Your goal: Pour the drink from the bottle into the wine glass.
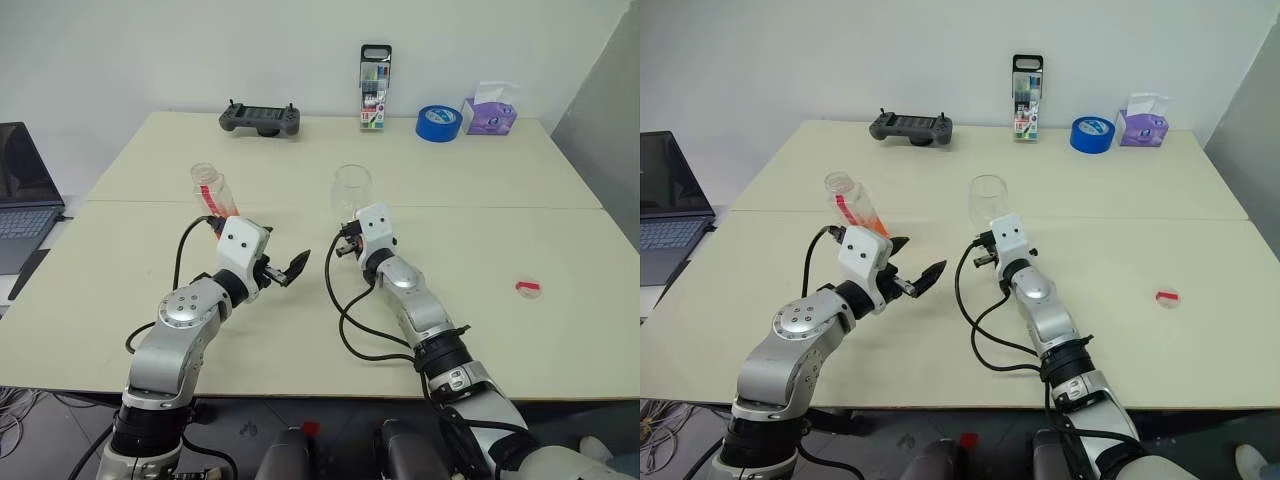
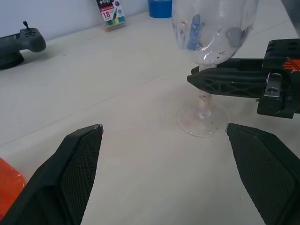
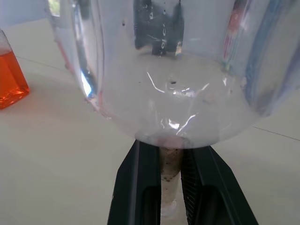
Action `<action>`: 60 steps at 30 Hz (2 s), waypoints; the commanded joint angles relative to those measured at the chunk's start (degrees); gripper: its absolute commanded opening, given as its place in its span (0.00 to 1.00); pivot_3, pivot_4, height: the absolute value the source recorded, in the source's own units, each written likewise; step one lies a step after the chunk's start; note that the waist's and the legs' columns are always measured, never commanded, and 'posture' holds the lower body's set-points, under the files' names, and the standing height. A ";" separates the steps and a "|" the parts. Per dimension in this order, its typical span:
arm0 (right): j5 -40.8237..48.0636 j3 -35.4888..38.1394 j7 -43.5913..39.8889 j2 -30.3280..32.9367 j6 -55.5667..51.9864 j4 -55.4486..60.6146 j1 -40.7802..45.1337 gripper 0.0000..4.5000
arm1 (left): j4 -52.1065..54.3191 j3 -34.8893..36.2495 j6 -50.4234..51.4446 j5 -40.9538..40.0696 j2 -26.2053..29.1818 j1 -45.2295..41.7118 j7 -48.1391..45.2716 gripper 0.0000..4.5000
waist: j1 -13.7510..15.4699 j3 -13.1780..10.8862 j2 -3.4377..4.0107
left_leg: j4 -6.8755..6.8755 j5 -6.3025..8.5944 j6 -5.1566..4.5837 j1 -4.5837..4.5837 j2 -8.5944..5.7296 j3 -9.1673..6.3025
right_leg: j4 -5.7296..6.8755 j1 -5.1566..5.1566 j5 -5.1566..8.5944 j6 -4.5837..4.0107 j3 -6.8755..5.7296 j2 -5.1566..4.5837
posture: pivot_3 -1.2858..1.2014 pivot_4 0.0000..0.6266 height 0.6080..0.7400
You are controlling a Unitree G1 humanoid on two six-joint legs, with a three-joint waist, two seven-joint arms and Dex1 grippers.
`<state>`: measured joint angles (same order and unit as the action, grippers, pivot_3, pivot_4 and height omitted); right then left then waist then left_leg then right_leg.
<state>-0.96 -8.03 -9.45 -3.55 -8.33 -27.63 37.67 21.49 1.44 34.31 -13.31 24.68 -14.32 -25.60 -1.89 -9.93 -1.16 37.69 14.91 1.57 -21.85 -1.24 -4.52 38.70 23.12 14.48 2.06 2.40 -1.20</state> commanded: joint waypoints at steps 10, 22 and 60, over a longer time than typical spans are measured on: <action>-2.21 -2.12 -2.39 0.34 -4.24 -3.83 -2.80 0.68 | -0.09 -0.38 -1.83 0.61 0.02 -1.34 -0.08 1.00 | -0.14 -0.01 -0.06 | -0.38 -0.01 0.01 0.02 0.02 0.07 | -0.16 0.10 0.00 -0.01 0.07 0.00 | 0.52 0.24 1.00; -2.30 -4.11 -7.34 4.67 -13.61 13.18 -6.95 1.00 | -2.51 1.69 -3.46 1.36 -0.92 -0.87 3.08 1.00 | -0.03 -0.03 -0.05 | -0.69 -0.02 0.03 -0.05 0.06 0.03 | -0.59 0.11 -0.01 -0.02 0.02 -0.01 | 0.52 0.24 1.00; 38.41 8.04 -32.49 38.41 -61.11 52.77 25.51 1.00 | -21.81 13.12 -16.32 5.50 -2.65 -11.19 16.19 1.00 | 0.40 -0.46 -0.15 | -0.66 -0.05 -0.02 -1.07 -0.09 -0.02 | -0.82 0.89 -0.10 -0.07 -0.20 -0.49 | 0.52 0.24 1.00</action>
<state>37.18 -0.41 -42.15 34.36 -70.94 24.49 61.82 0.97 14.15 20.35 -7.55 21.23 -23.51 -8.80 -1.48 -10.39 -1.31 37.04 14.85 1.55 -22.92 -1.33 -4.53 37.92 24.01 14.37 1.99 2.20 -1.69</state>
